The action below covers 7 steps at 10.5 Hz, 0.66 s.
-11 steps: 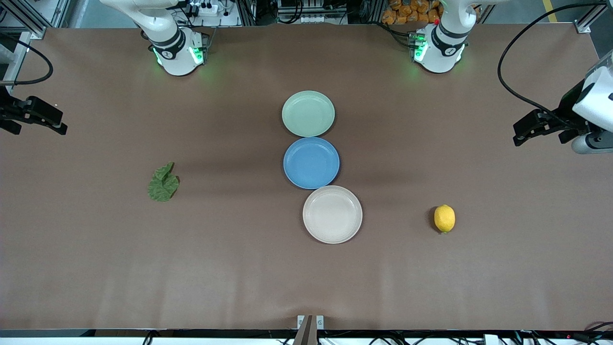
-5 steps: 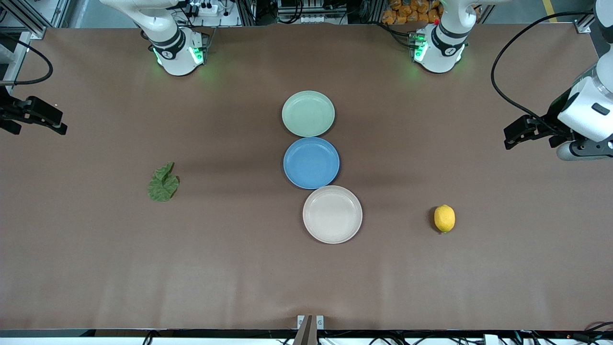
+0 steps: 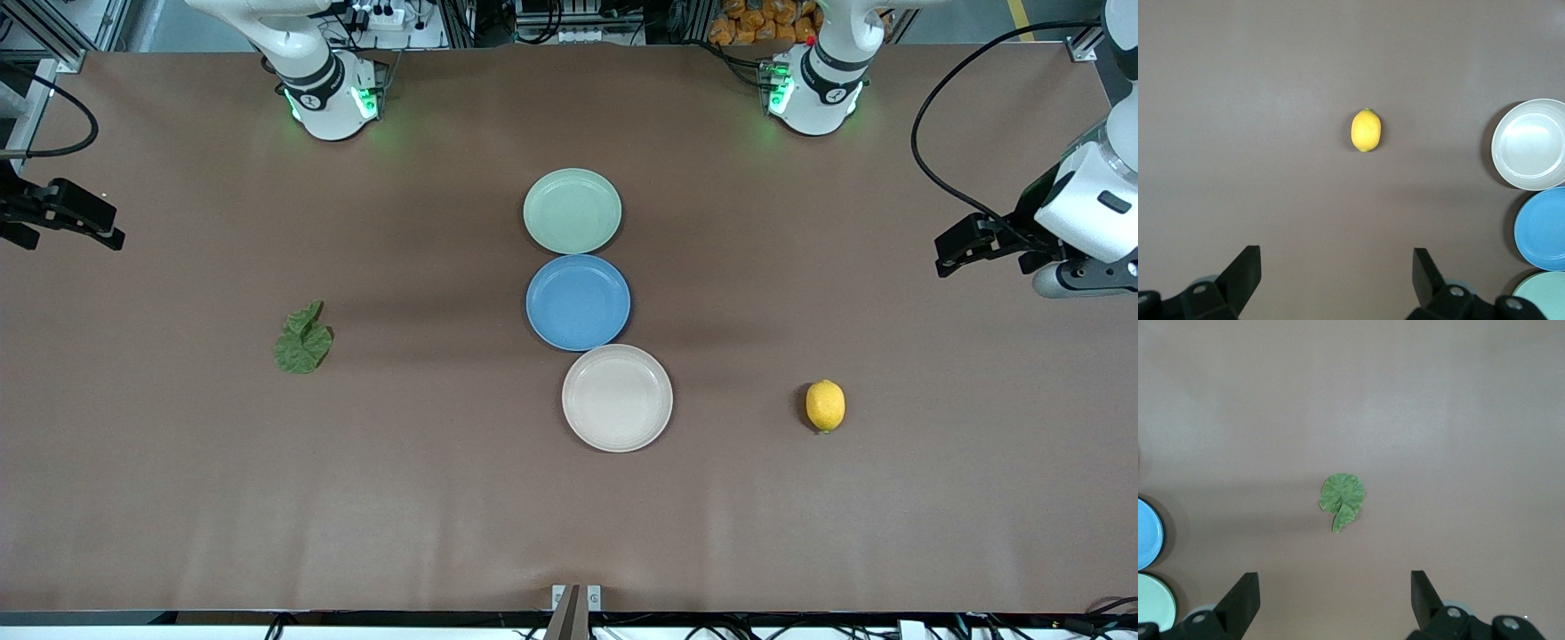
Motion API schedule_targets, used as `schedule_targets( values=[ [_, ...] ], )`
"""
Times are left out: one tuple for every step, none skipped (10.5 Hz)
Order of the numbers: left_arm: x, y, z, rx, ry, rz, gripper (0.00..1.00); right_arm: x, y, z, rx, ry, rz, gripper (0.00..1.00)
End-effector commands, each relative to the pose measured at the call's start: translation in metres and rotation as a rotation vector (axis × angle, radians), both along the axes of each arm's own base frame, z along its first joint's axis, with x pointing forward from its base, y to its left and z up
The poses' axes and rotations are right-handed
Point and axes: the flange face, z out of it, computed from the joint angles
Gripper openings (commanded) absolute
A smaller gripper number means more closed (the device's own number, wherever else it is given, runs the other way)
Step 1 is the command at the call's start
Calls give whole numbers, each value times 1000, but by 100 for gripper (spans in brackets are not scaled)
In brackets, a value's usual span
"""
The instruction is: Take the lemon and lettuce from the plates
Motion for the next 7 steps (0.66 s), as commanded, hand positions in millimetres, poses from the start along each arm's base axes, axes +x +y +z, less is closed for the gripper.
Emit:
schedule_targets(
  values=[
    [-3, 6, 8, -1, -10, -24, 100, -3, -2, 5, 15, -2, -6, 100],
    [-3, 7, 7, 0, -8, -24, 100, -3, -2, 5, 15, -1, -6, 100],
    [-3, 8, 8, 1, -10, -24, 100, -3, -2, 5, 15, -2, -6, 100],
    [-4, 11, 9, -2, -13, -21, 100, -3, -2, 5, 15, -2, -5, 100],
    [-5, 10, 11, -2, -16, -24, 100, -3, -2, 5, 15, -2, -6, 100],
    [-5, 8, 11, -2, -16, -27, 100, -3, -2, 5, 15, -2, -5, 100],
    [-5, 8, 11, -1, -16, -27, 100, -3, -2, 5, 15, -2, -5, 100]
  ],
)
